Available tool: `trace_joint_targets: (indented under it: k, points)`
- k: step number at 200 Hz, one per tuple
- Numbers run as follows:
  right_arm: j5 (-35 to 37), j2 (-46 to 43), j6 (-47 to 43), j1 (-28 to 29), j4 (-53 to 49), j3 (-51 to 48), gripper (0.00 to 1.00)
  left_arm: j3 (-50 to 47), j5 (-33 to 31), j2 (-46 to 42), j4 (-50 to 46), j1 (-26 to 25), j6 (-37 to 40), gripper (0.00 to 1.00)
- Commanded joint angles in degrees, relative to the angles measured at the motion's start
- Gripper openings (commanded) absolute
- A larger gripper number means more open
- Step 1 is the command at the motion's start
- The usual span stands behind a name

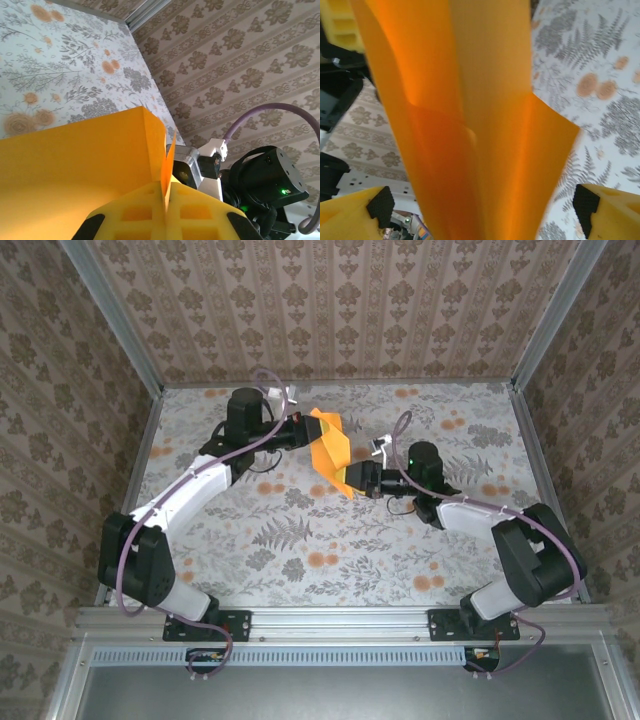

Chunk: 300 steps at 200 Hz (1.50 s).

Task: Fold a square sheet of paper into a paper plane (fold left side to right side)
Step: Turn over the paper at the center of the table.

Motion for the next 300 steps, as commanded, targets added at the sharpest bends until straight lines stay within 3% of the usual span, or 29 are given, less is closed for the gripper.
trace_joint_targets:
  k: [1,112,127,147,161,192,216,246,274,300]
  points:
    - [-2.7,0.7,2.4,-0.1,5.6,3.5,0.88,-1.1,3.0,-0.3,4.0,0.1,-2.8,0.0]
    - [-1.2,-2.9,-4.6,-2.3,-6.1,6.1,0.27,-2.6,3.1,1.3,4.5,0.1,-3.5,0.0]
    - [-0.7,-3.8,-6.1,-2.3,-8.7,6.2,0.19,-2.5,3.1,1.4,3.9,0.2,-3.0,0.1]
    - [1.4,-5.8,-12.1,-2.2,-18.5,7.4,0.13,-1.9,1.2,0.7,-1.5,0.6,0.6,0.38]
    - [4.7,-8.9,-18.6,-2.3,-28.8,8.7,0.12,-1.5,-2.3,-0.9,-7.4,1.1,4.6,0.46]
    - [21.5,-13.0,-34.5,-0.4,-56.8,14.6,0.11,-2.4,-13.7,-6.4,-18.4,4.2,11.6,0.59]
    - [44.5,-12.8,-41.4,5.6,-73.3,20.0,0.11,-5.6,-22.4,-11.9,-21.0,4.6,12.8,0.65]
    - [72.5,-4.3,-42.2,14.1,-89.6,28.1,0.12,-10.8,-31.5,-18.4,-20.9,5.1,10.9,0.68]
    - [90.3,6.3,-39.9,20.3,-100.2,35.3,0.13,-14.7,-37.1,-23.4,-21.1,6.1,9.6,0.71]
    - [99.8,15.5,-38.5,24.3,-106.4,41.3,0.15,-16.5,-38.7,-26.5,-21.7,7.5,8.9,0.73]
